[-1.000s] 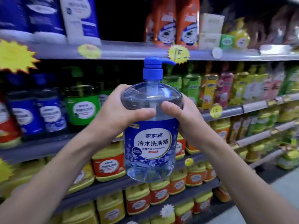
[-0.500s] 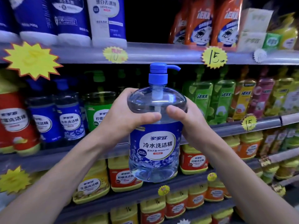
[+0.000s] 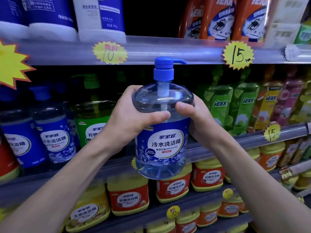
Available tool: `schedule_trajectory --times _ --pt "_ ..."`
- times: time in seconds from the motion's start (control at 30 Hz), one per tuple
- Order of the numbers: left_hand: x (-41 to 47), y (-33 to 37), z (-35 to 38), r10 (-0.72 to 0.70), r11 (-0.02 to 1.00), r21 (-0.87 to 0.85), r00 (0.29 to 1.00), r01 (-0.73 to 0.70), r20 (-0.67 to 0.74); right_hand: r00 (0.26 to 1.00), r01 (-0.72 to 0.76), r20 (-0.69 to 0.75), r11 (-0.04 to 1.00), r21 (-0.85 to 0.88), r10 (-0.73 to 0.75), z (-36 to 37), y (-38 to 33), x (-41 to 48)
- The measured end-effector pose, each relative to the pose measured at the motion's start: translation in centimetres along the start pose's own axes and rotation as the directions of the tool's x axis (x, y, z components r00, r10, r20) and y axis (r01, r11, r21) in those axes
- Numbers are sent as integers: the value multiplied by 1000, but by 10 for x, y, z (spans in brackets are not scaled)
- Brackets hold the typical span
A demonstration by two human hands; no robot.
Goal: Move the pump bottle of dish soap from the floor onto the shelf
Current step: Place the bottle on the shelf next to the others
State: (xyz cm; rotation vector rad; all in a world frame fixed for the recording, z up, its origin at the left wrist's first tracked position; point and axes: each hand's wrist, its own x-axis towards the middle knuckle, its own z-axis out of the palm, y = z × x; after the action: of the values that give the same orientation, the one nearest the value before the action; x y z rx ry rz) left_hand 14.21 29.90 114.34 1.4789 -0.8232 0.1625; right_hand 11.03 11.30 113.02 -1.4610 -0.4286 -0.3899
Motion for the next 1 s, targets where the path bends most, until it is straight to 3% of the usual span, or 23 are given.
schedule_trajectory --times 0.43,0.63,1.0 --pt "18 -21 10 127 976 193 984 -102 -123 969 63 217 969 240 -117 -25 31 52" --pt "28 -30 20 208 922 358 970 -150 -128 940 22 315 945 325 -130 -38 45 66" --pt "52 -72 31 136 925 377 971 -53 -195 957 -79 289 941 329 -21 -62 80 88"
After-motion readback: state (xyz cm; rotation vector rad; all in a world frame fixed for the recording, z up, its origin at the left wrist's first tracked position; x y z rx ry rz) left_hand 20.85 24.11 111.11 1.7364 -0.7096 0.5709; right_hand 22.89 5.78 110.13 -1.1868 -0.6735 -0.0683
